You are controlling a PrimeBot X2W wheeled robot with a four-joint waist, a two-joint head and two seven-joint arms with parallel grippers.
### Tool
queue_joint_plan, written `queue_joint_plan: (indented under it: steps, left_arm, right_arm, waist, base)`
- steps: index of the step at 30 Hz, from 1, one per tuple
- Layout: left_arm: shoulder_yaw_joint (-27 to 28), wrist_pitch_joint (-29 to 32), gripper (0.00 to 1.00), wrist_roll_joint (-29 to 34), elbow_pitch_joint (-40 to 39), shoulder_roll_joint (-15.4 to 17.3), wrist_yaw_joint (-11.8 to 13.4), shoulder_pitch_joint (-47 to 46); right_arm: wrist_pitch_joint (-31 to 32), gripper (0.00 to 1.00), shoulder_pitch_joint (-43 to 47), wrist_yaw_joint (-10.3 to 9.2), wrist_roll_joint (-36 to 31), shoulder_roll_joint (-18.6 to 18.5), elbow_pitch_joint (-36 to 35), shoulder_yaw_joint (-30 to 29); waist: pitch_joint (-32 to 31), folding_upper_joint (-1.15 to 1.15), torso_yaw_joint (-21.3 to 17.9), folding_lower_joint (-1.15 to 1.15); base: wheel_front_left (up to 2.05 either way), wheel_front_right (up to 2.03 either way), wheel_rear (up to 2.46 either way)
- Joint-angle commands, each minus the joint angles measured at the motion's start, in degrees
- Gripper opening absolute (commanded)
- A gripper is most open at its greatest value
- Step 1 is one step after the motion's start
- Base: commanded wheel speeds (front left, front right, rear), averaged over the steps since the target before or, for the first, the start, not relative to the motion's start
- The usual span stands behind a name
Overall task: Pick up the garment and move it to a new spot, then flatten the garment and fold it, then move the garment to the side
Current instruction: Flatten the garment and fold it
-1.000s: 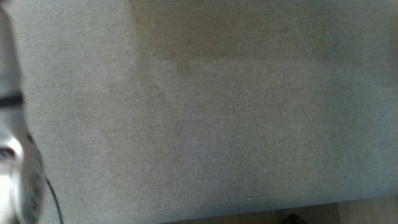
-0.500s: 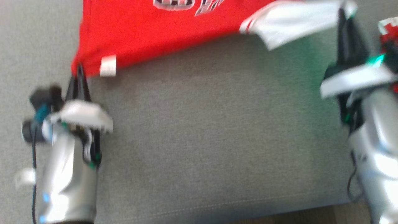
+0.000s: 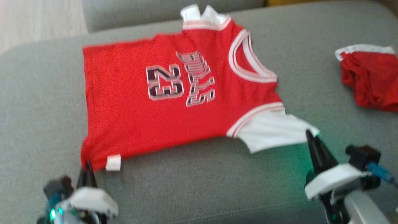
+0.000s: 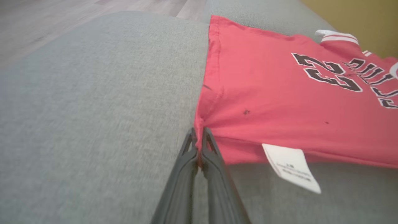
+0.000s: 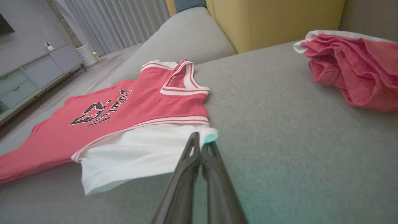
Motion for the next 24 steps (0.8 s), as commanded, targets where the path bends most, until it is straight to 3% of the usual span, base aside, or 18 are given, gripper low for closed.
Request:
queue_joint_plan:
  steps: [1,5,12,18,24]
  left_arm:
    - [0.8,-0.3,0.00,-0.7,-2.7,1.3,1.4,2.6]
    - [-0.1,-0.3,0.00,-2.0,-5.3,1.3,2.9,7.1]
    - [-1.3,-0.3,0.00,-2.2,-10.0,1.3,3.2,8.7]
    - [-3.5,-0.3,0.00,-1.2,-12.3,1.3,2.9,1.6]
    - [-5.8,-0.3,0.00,1.0,-8.3,1.3,1.1,-9.2]
  right_arm:
    - [1.0,0.00,1.9,-0.05,0.3,-0.5,-2.8,0.7]
    - [2.9,0.00,6.7,-0.05,0.5,-0.3,-5.1,0.5]
    - [3.3,0.00,7.5,-0.05,-0.7,0.5,-9.5,-1.7]
    - [2.9,0.00,-0.6,-0.05,-2.3,1.5,-10.1,-2.4]
    - [2.4,0.00,-12.6,-0.05,-4.8,0.9,-4.9,-0.7]
  waist:
    - [-3.1,0.00,-0.5,0.01]
    - [-4.3,0.00,-0.2,0.01]
    - [-3.4,0.00,0.8,0.01]
    - [0.1,0.00,2.6,0.01]
    - [4.8,0.00,4.6,0.01]
  base:
    - [0.00,0.00,0.00]
    - [0.00,0.00,0.00]
    - [0.00,0.00,0.00]
    - [0.00,0.00,0.00]
    - [0.00,0.00,0.00]
